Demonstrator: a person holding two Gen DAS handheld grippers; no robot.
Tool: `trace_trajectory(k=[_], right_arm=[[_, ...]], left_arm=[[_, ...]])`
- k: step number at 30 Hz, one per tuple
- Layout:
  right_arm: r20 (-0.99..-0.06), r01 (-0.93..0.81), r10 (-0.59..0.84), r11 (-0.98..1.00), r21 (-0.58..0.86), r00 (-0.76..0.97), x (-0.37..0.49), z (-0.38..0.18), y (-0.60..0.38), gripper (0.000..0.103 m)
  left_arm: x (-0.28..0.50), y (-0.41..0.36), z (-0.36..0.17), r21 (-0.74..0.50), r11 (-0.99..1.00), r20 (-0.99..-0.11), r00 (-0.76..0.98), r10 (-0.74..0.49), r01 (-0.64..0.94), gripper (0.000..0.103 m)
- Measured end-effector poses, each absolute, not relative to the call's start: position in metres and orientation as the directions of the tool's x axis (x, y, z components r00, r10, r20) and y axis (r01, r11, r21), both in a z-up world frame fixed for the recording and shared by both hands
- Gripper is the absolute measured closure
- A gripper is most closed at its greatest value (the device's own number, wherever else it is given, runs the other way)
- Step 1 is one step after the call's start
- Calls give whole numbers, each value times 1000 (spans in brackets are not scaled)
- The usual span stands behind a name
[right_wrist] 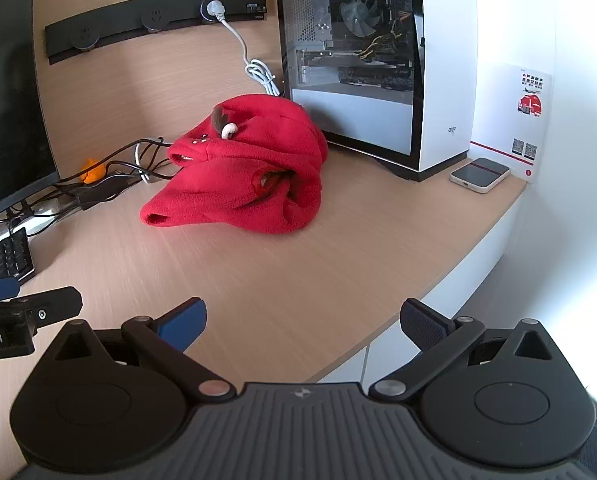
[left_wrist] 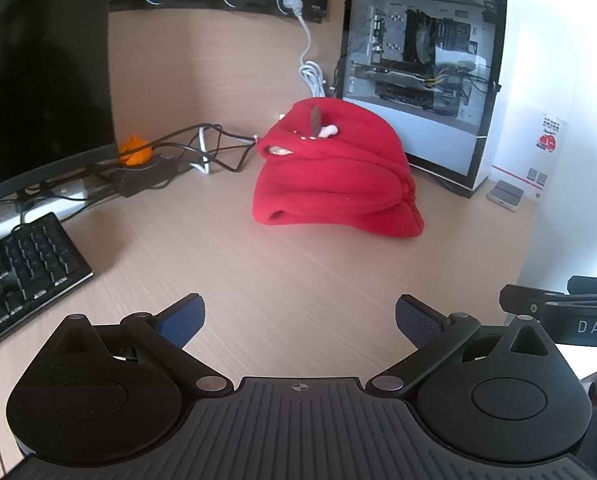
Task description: Fold clothes
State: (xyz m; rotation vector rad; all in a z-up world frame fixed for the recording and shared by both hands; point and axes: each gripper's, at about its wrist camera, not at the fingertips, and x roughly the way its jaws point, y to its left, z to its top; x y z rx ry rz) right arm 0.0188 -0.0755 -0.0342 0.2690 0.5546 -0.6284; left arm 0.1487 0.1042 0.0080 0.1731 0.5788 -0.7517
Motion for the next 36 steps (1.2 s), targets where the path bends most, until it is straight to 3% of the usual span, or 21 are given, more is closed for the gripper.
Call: trace_trajectory(k=[6,36], right_arm=[[-559,623,-487,780,68,671,16,-31,-76,0],[-568,629,-484,773,79,666,21,-34,-80,0]], left_arm=[[148,106,11,-30,742,-521,623,-583,669,0],[152,102,9,-28,729,-547,600,-584,684,0]])
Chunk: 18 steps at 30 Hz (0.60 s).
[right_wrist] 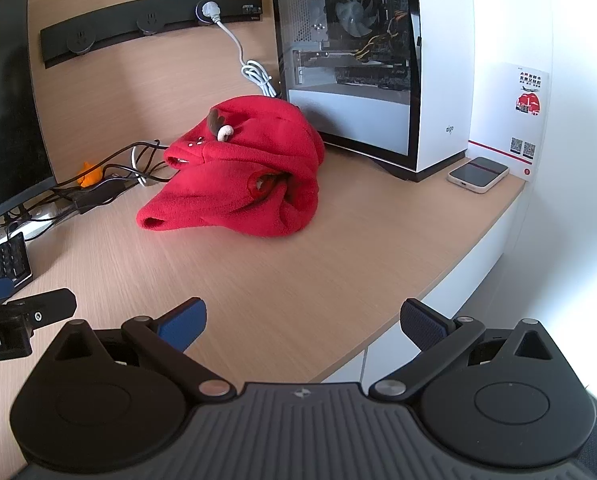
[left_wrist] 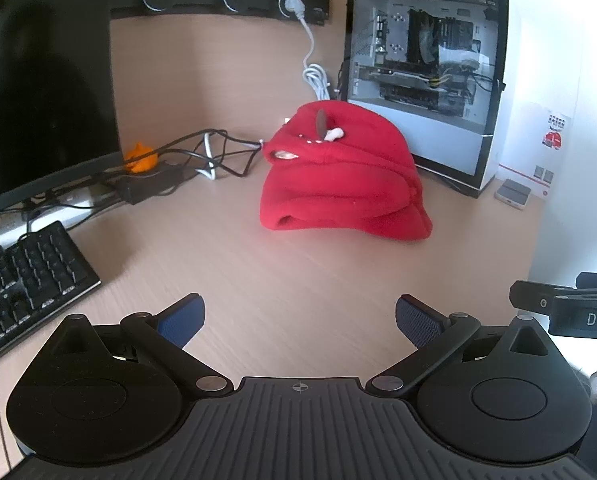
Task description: Fold clothes
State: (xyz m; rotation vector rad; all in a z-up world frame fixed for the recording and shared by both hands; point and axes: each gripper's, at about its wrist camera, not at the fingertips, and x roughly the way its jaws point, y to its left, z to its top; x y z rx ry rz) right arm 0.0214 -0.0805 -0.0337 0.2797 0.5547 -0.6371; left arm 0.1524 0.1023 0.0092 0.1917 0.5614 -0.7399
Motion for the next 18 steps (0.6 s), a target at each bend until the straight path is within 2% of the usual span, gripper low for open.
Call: trace_trajectory(k=[18], right_arm=[[-577,635,-481,767,87,660,19,-38,-82,0]], left_arm=[[150,97,5,-10,719,-562,591,-579,695,0]])
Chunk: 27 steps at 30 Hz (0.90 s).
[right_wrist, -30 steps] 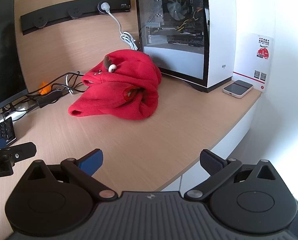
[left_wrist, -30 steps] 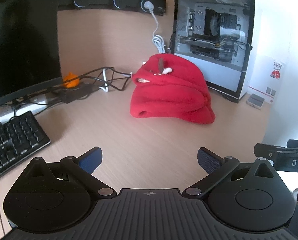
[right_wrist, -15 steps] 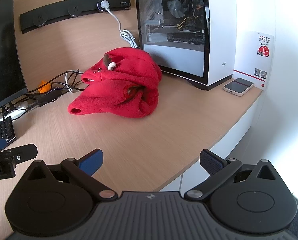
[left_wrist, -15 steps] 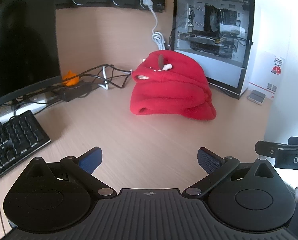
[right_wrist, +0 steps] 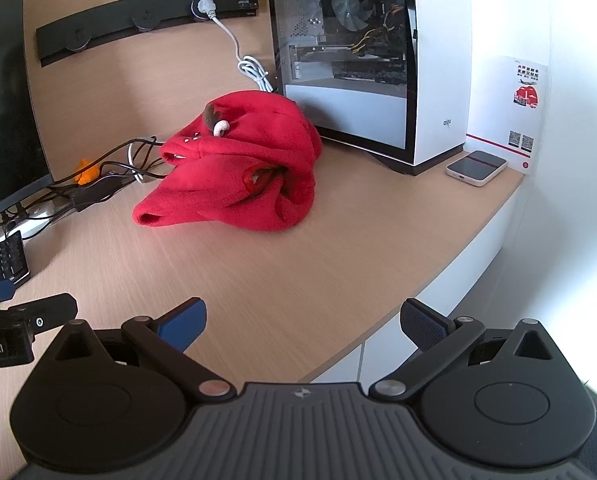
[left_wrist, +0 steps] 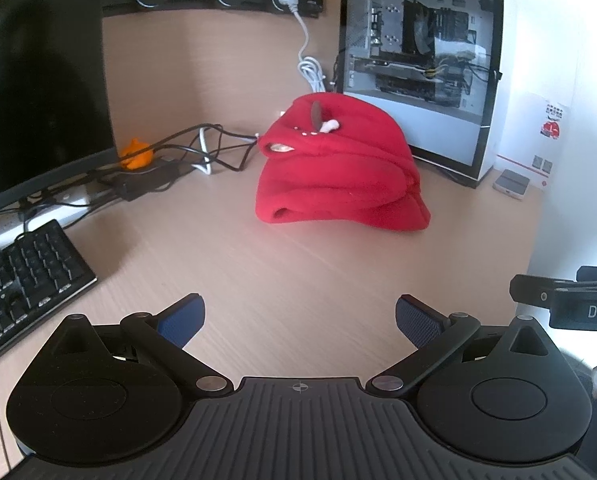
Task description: Fold clothes
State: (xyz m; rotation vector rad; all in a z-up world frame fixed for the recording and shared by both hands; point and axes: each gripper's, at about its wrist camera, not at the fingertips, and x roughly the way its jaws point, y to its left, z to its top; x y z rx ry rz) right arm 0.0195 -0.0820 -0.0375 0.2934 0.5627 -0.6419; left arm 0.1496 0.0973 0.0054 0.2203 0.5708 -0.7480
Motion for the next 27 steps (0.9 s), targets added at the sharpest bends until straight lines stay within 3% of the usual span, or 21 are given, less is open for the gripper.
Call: trace_trajectory(k=[27], right_arm=[[-602,634,-453,765,117,657,26,-44,-107,0]], left_arm=[[163,74,3,13,721,-602,581,-548,693,0]])
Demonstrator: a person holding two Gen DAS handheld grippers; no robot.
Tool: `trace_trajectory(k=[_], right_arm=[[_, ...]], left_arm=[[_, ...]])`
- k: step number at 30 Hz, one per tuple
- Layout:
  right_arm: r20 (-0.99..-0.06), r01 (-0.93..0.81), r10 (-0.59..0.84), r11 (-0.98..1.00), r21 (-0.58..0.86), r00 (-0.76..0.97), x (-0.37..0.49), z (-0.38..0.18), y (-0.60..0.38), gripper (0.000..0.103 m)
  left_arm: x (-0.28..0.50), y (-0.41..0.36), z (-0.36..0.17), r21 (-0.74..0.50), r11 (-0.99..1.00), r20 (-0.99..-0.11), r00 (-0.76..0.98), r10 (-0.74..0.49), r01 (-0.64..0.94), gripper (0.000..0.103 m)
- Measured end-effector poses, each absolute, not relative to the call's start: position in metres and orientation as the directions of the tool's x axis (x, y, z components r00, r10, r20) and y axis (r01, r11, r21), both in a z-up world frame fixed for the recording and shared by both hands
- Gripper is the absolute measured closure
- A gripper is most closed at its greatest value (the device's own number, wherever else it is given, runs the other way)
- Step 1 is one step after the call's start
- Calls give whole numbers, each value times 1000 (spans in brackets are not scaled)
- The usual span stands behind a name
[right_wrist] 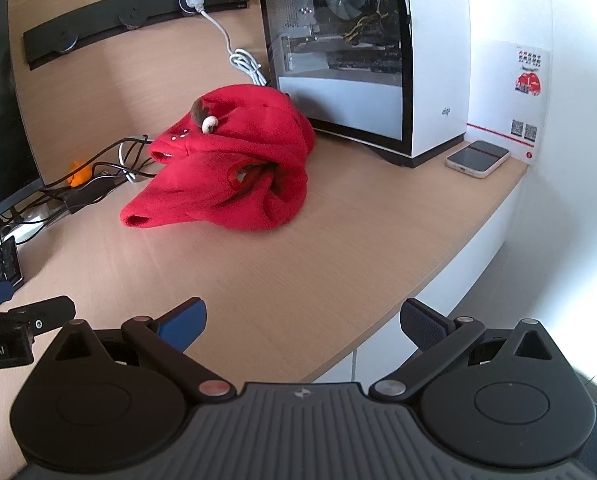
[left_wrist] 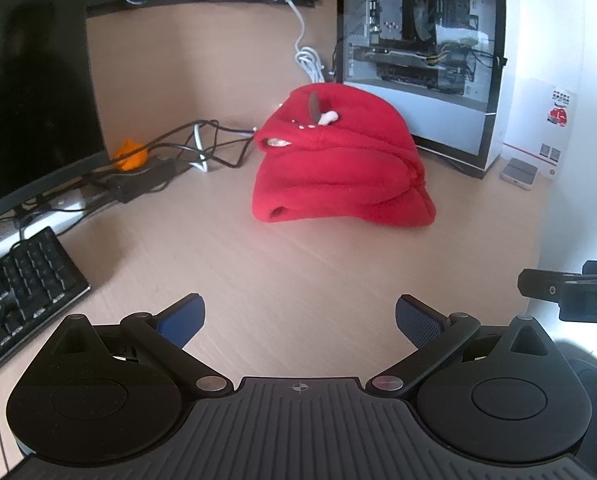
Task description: Fold clothes
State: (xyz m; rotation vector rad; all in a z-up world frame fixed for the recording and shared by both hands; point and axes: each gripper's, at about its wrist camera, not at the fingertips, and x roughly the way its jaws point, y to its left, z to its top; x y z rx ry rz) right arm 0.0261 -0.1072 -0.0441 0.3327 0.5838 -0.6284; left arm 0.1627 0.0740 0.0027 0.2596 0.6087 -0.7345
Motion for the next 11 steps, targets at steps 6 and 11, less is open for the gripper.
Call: trace_trajectory(k=[6,11], right_arm=[[-616,619,-437,778,107,656,35,-43,-133,0],[-626,612,-423,783,111,655,45,-39,-158,0]], left_arm=[[175,52,0,24,727,-611,586,-533,686,0],[186,35,0,19,737,-629,581,-516,676,0]])
